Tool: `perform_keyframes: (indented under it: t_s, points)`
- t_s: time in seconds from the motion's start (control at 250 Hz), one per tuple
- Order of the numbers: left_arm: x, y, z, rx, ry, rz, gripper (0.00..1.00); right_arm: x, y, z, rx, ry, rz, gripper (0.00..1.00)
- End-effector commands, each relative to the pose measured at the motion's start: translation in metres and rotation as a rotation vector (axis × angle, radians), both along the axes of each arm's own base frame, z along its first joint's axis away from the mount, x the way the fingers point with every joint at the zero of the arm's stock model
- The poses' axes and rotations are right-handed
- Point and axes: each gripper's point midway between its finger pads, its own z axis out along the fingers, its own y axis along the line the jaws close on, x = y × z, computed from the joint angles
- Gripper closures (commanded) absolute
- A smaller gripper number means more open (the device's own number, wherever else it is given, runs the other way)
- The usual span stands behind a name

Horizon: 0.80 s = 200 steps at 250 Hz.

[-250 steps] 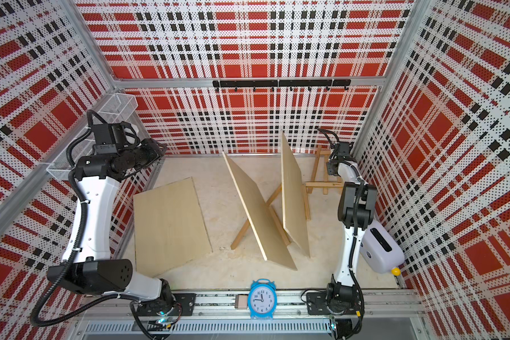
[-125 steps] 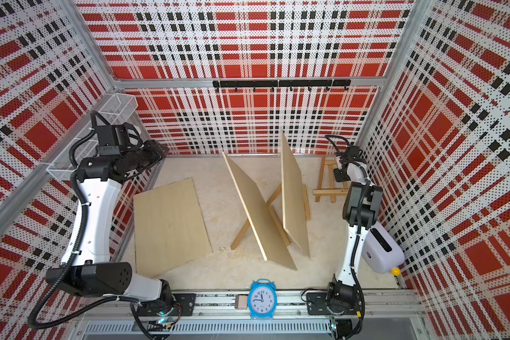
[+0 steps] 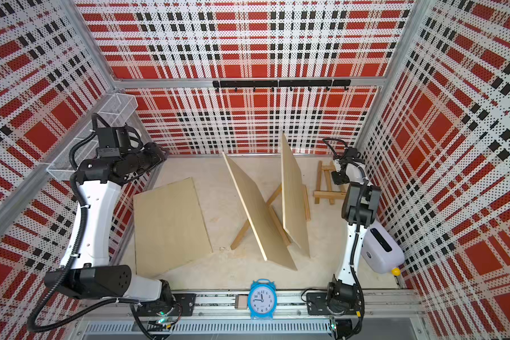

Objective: Disassemble the easel
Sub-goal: Place the easel at the corner of the board.

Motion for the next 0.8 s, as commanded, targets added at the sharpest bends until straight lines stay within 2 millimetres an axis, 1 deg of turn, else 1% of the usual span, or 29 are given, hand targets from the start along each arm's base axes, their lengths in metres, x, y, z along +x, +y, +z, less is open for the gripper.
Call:
perform_keyframes:
  t_s: [0.0, 0.12, 0.224, 0.328, 0.516, 0.604, 0.672, 0.748, 0.796]
  points:
    - [-0.010, 0.007, -0.001, 0.008, 0.006, 0.022, 0.52, 0.005, -0.003, 0.005, 0.016, -0.020, -0.021, 0.64]
    - [-0.014, 0.011, -0.012, 0.007, 0.032, 0.032, 0.51, 0.007, -0.006, 0.014, 0.024, -0.042, -0.044, 0.61]
    - [-0.019, 0.017, -0.025, 0.011, 0.064, 0.049, 0.51, 0.011, -0.006, 0.032, 0.030, -0.095, -0.063, 0.59]
    - [-0.026, 0.028, -0.044, 0.039, 0.124, 0.083, 0.51, 0.017, -0.002, 0.059, 0.064, -0.171, -0.066, 0.55]
    - [-0.043, 0.045, -0.082, 0.078, 0.239, 0.144, 0.52, 0.023, 0.002, 0.117, 0.107, -0.308, -0.113, 0.54]
    - [-0.054, 0.063, -0.104, 0.118, 0.309, 0.215, 0.54, 0.021, 0.010, 0.140, 0.174, -0.377, -0.144, 0.54]
    - [-0.067, 0.083, -0.123, 0.144, 0.365, 0.291, 0.60, 0.016, 0.022, 0.158, 0.245, -0.433, -0.164, 0.54]
    - [-0.082, 0.106, -0.144, 0.139, 0.421, 0.365, 0.63, 0.008, 0.036, 0.169, 0.307, -0.475, -0.169, 0.54]
    - [-0.091, 0.120, -0.157, 0.122, 0.451, 0.411, 0.64, 0.002, 0.046, 0.174, 0.317, -0.488, -0.160, 0.54]
